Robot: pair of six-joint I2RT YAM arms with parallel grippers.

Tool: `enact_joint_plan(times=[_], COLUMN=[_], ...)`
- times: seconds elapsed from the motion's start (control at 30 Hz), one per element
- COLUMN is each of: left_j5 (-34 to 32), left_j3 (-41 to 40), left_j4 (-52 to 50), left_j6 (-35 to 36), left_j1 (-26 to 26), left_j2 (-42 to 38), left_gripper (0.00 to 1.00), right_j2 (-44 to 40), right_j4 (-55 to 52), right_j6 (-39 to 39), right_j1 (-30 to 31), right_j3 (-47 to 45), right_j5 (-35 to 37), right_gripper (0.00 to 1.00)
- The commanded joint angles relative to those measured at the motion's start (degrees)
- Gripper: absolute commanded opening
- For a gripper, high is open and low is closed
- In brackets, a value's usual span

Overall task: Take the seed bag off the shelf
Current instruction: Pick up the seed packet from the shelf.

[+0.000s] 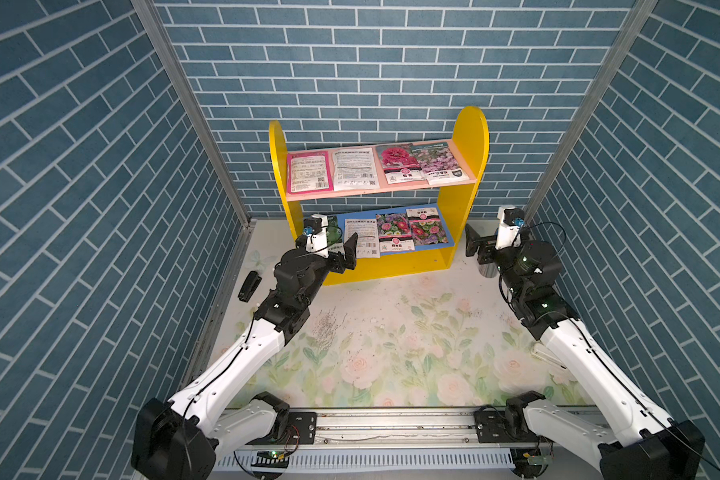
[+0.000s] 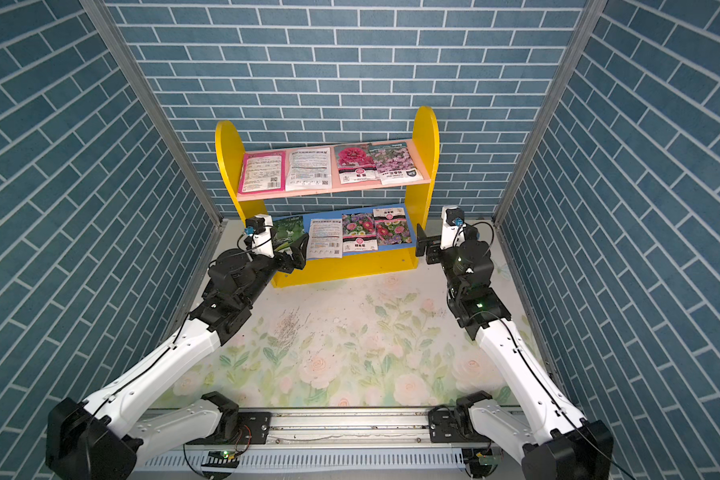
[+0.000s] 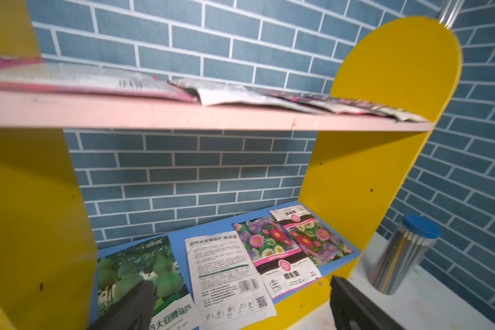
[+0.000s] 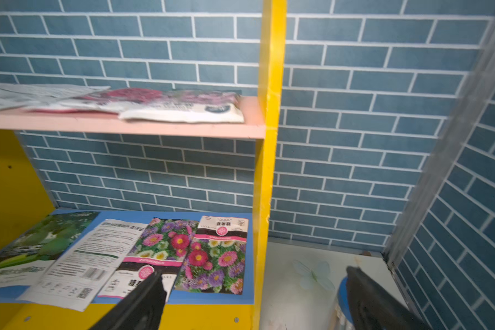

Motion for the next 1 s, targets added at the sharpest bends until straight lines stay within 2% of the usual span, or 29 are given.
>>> enact_joint_plan(times=[0.0, 0.47, 0.83, 0.97], left_j5=[6.7, 23.8, 26.2, 25.9], left_j3=[3.1, 9.6, 14.2, 14.6], left_j4=[-5.7, -11.0, -16.3, -17.3], left_j6=[-2.3, -2.5, -2.9, -3.3], left_j1=[-0.3, -0.3, -0.3, -0.3], left_j2=[-1.2, -3.9, -4.9, -5.1], left_gripper=[1.0, 1.0, 1.0, 1.0], right_j2=[3.5, 27.2, 47.2, 49.6], right_j4=[-8.7, -26.1, -40.3, -41.5], right_j6=[-0.3, -0.9, 0.6, 0.9], right_j1=[2.2, 4.3, 4.3, 4.3], right_j3=[8.2, 46.7, 78.1, 80.6], right_j5=[-1.8, -3.2, -3.5, -2.5], right_gripper=[1.0, 0.98, 0.97, 0.97])
